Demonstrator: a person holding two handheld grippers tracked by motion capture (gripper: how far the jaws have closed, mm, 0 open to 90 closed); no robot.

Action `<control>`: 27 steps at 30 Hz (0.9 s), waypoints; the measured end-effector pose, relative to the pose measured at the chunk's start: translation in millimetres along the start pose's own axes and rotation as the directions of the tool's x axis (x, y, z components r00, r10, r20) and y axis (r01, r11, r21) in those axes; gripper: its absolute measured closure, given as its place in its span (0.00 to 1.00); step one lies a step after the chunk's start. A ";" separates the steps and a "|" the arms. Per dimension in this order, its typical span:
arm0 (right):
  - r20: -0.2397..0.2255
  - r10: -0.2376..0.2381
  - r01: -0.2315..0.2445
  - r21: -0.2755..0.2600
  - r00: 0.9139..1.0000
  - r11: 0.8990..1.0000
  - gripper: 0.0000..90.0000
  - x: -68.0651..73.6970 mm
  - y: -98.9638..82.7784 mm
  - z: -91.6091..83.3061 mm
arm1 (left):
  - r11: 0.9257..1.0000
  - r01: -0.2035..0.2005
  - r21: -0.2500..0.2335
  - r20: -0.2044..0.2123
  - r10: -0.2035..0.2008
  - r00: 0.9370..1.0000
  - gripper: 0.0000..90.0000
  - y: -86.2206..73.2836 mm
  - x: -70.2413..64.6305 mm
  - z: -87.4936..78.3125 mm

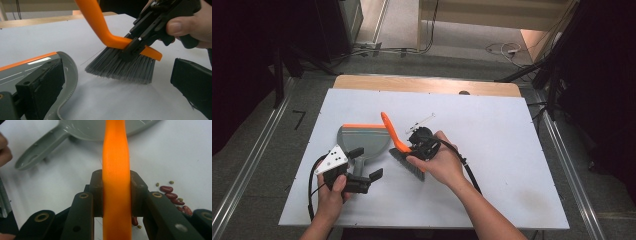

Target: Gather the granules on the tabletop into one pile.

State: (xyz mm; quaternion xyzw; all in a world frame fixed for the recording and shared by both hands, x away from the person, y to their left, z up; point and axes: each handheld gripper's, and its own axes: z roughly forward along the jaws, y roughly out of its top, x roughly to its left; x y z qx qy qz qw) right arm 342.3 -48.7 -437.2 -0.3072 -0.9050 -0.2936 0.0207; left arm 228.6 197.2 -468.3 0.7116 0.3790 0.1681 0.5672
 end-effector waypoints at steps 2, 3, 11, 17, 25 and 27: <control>0.018 0.025 -0.025 0.006 1.000 1.000 0.76 -7.1 -0.2 4.8 | 1.000 0.006 0.001 -0.002 -0.006 1.000 0.00 -0.2 0.7 0.7; 0.040 0.025 -0.026 0.006 0.999 1.000 0.76 -10.7 0.1 6.6 | 1.000 0.007 0.000 -0.001 -0.007 1.000 0.00 -0.3 0.5 1.0; 0.059 0.137 -0.138 0.018 0.989 0.990 0.76 -38.7 -1.8 7.8 | 1.000 0.005 0.005 -0.003 -0.005 1.000 0.00 -0.1 -1.2 0.8; 0.041 0.230 -0.230 0.005 0.972 0.973 0.76 -58.0 -9.9 5.8 | 1.000 0.003 0.006 -0.002 -0.003 1.000 0.00 -0.7 -3.1 1.4; 0.048 0.299 -0.299 -0.014 0.953 0.954 0.75 -78.1 -24.5 -3.8 | 1.000 -0.003 0.009 -0.003 0.003 1.000 0.00 -0.9 -3.4 1.0; 0.052 0.310 -0.309 -0.019 0.949 0.951 0.75 -82.0 -27.5 -6.4 | 1.000 -0.002 0.008 -0.005 0.002 1.000 0.00 -0.9 -2.7 0.9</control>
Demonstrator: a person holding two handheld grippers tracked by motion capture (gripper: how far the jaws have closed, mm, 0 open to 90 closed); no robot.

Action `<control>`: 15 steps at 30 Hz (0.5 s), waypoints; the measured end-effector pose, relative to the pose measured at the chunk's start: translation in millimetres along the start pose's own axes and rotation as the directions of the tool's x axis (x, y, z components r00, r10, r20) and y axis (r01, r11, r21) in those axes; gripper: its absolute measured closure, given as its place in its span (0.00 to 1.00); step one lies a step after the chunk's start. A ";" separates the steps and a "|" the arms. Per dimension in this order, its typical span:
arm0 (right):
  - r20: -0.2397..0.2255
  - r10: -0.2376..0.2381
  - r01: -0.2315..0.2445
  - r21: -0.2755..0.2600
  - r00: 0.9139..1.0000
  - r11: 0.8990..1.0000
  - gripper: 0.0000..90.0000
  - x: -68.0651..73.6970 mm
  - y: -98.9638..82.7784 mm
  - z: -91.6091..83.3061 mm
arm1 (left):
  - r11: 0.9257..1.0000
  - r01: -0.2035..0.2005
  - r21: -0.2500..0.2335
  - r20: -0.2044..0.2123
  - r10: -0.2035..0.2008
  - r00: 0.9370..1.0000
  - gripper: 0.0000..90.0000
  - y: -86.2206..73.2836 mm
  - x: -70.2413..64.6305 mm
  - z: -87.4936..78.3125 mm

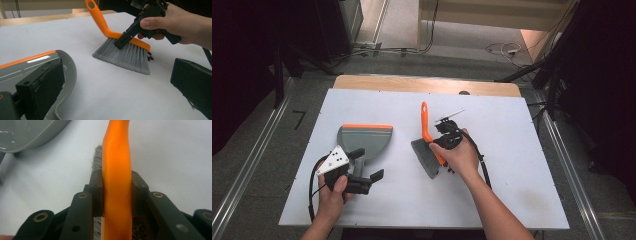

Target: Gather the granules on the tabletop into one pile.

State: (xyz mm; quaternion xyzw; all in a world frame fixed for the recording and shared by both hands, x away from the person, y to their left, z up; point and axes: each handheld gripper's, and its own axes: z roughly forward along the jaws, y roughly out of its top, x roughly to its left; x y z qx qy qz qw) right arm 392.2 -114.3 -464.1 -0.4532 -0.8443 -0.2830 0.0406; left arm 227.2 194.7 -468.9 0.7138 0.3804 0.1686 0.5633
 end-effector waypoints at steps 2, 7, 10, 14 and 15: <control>0.002 0.011 -0.011 -0.002 1.000 1.000 0.75 -4.4 -1.6 -2.1 | 1.000 -0.001 0.000 -0.001 0.001 1.000 0.00 0.1 0.3 0.3; 0.015 0.045 -0.045 -0.014 0.999 0.999 0.75 -15.3 -6.2 -8.6 | 1.000 -0.005 0.003 -0.001 0.005 1.000 0.00 0.1 1.2 -0.2; 0.022 0.066 -0.066 -0.021 0.998 0.998 0.75 -22.1 -8.9 -12.5 | 1.000 -0.005 0.004 0.000 0.005 1.000 0.00 0.0 1.1 -0.8; 0.022 0.088 -0.088 -0.030 0.996 0.996 0.75 -29.7 -12.8 -15.7 | 1.000 -0.010 0.003 -0.002 0.010 1.000 0.00 0.4 0.6 -1.3; 0.026 0.089 -0.088 -0.030 0.996 0.996 0.75 -30.8 -13.1 -16.7 | 1.000 -0.009 0.004 -0.005 0.009 1.000 0.00 0.5 0.8 -1.3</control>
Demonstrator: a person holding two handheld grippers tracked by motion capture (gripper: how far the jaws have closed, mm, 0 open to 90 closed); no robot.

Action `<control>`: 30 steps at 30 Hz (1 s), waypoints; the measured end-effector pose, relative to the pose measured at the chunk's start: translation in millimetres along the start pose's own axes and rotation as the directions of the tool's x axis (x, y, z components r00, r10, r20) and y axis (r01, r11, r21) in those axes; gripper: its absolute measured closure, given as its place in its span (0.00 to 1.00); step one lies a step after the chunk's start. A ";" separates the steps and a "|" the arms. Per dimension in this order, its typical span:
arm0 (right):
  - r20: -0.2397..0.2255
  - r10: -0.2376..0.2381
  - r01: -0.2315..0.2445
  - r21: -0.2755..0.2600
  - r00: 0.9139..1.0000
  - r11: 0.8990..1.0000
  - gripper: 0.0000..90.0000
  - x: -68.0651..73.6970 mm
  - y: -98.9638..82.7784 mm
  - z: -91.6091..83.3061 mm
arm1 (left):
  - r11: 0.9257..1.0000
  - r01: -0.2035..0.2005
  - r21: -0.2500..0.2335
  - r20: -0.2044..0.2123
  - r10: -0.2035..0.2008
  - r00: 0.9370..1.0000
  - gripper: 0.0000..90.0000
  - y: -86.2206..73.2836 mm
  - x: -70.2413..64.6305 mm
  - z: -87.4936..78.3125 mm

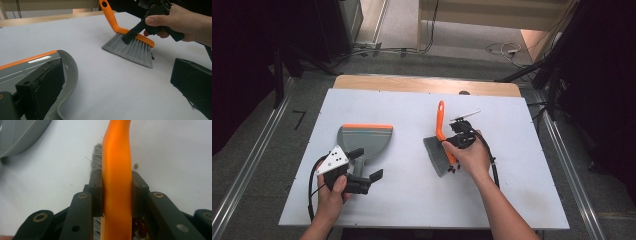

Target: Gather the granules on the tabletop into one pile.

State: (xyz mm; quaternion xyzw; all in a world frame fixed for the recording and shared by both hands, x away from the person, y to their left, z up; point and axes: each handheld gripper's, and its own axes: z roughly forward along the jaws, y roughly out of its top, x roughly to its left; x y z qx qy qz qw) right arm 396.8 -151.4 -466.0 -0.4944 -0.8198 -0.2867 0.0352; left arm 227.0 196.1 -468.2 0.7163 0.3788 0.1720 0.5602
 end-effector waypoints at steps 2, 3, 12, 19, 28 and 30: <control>0.010 0.001 -0.001 0.003 1.000 1.000 0.75 -1.9 0.1 -1.7 | 1.000 0.004 0.000 0.001 -0.004 1.000 0.00 -0.1 0.0 0.0; 0.013 0.001 -0.001 0.001 1.000 1.000 0.75 -3.0 0.3 -2.5 | 1.000 0.004 0.000 0.001 -0.004 1.000 0.00 -0.2 -0.1 0.2; 0.035 0.020 -0.020 -0.001 0.999 1.000 0.75 -14.2 -1.3 -9.6 | 1.000 0.004 0.001 0.001 -0.004 1.000 0.00 -0.5 0.8 0.0; 0.036 0.032 -0.032 -0.002 0.999 0.999 0.75 -18.6 -1.5 -11.1 | 1.000 0.004 0.000 -0.003 -0.004 1.000 0.00 0.0 0.9 -1.1; -0.012 0.037 -0.037 -0.034 0.999 0.999 0.75 -19.7 -2.5 -17.0 | 1.000 0.005 -0.002 -0.006 -0.005 1.000 0.00 0.2 1.6 -0.9; -0.033 0.034 -0.036 -0.057 0.999 0.998 0.76 -18.1 -2.6 -20.1 | 1.000 0.006 0.000 -0.007 -0.006 1.000 0.00 0.2 1.6 -0.4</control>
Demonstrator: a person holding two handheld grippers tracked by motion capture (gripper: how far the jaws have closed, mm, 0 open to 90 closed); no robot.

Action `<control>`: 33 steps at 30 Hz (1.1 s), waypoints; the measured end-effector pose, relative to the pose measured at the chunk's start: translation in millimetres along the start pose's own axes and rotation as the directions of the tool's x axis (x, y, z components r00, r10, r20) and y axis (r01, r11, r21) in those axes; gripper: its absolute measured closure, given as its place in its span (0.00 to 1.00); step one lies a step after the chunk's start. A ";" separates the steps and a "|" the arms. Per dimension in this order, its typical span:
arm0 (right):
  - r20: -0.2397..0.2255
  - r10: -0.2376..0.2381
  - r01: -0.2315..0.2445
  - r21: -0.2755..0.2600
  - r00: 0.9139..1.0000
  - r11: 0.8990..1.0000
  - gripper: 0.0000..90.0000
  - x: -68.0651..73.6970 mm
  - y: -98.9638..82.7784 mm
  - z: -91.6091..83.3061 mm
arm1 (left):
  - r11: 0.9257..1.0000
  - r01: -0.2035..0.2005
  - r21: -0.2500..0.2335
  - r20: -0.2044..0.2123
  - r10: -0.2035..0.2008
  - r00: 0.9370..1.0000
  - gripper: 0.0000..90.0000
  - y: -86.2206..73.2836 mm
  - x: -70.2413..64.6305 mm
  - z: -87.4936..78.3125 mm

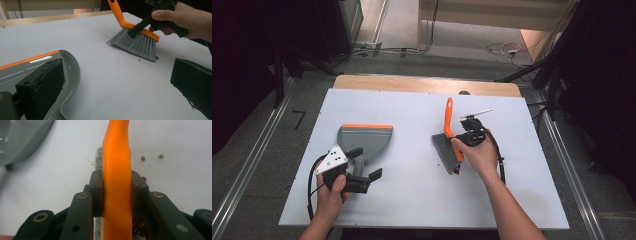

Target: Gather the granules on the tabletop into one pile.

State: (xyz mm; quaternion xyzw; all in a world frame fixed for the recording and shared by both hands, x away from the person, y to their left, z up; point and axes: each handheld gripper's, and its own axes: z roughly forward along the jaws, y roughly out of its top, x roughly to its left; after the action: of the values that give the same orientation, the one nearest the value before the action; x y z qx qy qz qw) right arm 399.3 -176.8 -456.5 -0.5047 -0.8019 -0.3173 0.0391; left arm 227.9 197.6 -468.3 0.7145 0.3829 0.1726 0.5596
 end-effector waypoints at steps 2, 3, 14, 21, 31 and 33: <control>-0.040 0.001 -0.002 -0.018 0.999 1.000 0.76 2.9 0.7 -4.1 | 1.000 0.000 0.000 0.003 0.000 1.000 0.00 0.0 -0.2 0.6; -0.059 -0.013 0.011 -0.026 0.998 1.000 0.76 8.4 2.5 -9.8 | 1.000 0.000 -0.001 0.005 0.000 1.000 0.00 0.0 -0.2 1.0; -0.070 -0.260 0.261 0.006 0.963 0.965 0.76 44.3 5.0 -34.5 | 1.000 0.000 -0.004 0.004 0.000 1.000 0.00 0.2 1.0 -0.4; -0.069 -0.526 0.530 0.073 0.848 0.845 0.76 42.3 -16.6 -41.7 | 1.000 0.003 -0.002 0.004 -0.003 1.000 0.00 0.0 1.0 0.0; -0.167 -0.698 0.718 0.185 0.696 0.671 0.76 42.7 -48.0 -43.6 | 1.000 0.003 0.005 0.004 -0.003 1.000 0.00 -0.2 -0.9 3.0; -0.153 -0.707 0.721 0.227 0.690 0.655 0.76 44.2 -51.2 -36.0 | 1.000 0.000 0.006 0.005 0.000 1.000 0.00 -0.2 -1.5 3.4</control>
State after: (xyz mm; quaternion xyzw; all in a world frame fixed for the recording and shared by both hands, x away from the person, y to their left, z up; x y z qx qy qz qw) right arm 325.8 -176.6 -435.0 -0.1306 -0.9694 -0.2077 0.0001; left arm 229.2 194.2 -469.2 0.7165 0.3820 0.1694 0.5585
